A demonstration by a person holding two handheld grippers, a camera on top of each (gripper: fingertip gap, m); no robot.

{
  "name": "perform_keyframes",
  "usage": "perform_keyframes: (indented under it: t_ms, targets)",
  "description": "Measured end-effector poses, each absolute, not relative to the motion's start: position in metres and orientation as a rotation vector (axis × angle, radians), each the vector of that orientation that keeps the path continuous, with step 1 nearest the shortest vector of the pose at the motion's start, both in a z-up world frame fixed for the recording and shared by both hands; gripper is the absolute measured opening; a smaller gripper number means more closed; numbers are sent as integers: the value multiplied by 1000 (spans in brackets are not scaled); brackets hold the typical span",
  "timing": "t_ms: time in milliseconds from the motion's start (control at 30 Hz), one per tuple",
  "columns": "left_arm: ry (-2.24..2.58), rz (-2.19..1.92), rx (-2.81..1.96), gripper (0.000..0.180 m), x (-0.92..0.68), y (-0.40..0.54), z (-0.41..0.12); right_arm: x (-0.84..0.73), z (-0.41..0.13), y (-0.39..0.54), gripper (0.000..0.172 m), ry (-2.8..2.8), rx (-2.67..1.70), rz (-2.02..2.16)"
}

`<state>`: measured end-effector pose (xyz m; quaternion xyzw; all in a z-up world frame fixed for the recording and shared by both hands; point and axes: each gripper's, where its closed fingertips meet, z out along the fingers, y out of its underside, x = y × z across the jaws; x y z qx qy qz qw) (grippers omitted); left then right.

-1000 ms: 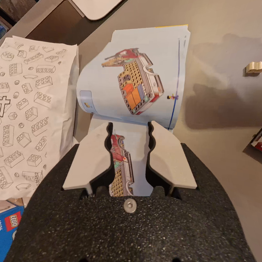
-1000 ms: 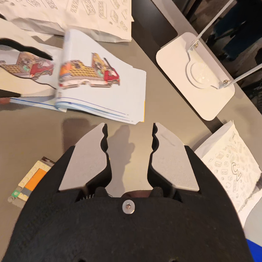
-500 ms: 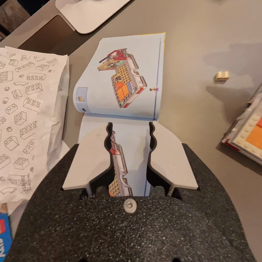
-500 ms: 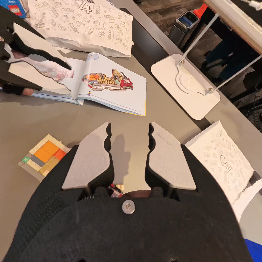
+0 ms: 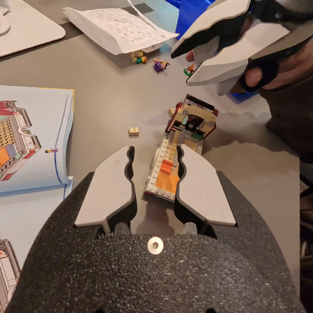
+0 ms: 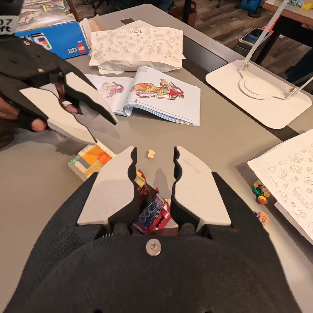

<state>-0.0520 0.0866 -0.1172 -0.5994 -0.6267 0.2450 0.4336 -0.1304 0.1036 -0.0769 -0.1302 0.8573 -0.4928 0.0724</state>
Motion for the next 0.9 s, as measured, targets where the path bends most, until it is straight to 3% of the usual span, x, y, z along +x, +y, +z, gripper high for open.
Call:
perform_keyframes:
  t_ms: [900]
  targets:
    - [-1480,773,-1703,51,-61,141,-122,-145,-99,119,33,2581,-304,-1467]
